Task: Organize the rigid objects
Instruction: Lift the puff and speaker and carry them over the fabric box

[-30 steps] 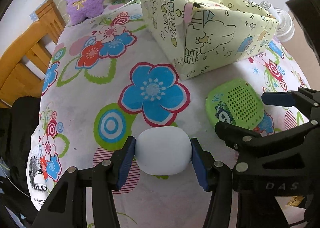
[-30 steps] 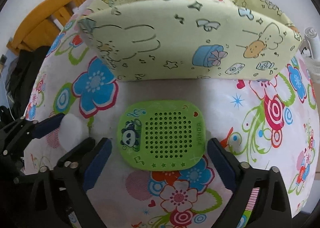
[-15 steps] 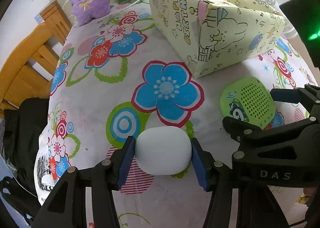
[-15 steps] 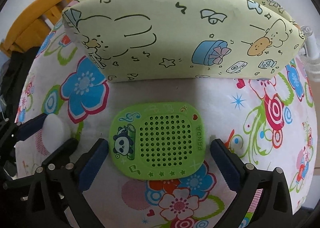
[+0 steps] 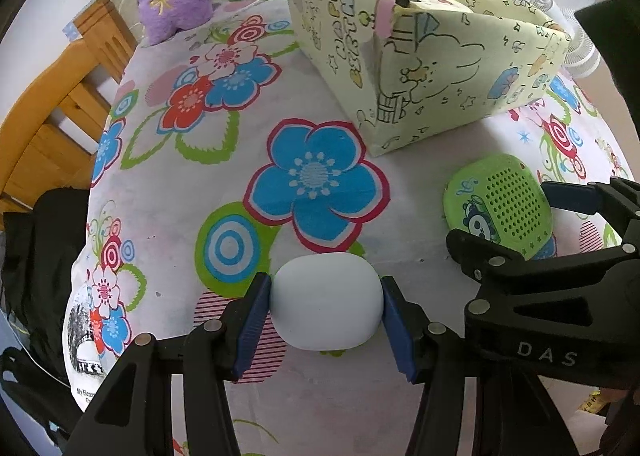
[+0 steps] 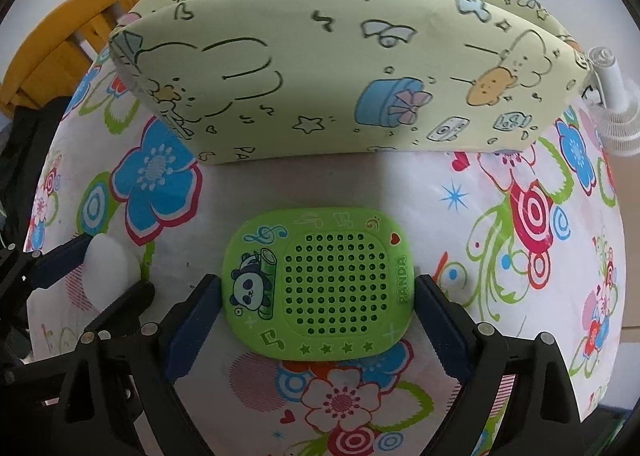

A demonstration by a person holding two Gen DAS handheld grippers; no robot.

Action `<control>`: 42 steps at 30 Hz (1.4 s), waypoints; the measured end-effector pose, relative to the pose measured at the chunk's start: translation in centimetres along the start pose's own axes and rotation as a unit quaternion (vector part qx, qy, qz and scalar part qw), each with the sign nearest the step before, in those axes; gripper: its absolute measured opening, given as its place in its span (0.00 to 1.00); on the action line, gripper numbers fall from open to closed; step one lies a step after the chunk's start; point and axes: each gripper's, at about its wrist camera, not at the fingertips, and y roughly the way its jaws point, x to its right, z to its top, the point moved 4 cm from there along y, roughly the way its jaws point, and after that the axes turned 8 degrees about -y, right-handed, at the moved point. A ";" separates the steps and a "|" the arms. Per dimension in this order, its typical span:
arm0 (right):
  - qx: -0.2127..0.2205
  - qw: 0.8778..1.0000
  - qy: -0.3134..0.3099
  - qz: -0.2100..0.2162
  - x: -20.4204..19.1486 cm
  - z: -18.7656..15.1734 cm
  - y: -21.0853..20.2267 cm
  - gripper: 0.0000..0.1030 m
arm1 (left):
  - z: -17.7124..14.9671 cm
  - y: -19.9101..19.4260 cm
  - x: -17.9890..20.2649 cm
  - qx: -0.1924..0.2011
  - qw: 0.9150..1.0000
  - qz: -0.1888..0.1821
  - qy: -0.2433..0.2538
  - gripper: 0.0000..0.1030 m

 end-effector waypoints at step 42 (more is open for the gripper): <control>0.056 0.998 0.023 0.006 6.5 -2.4 -8.6 0.92 | 1.4 -4.6 6.5 0.016 0.999 -0.026 0.011 0.55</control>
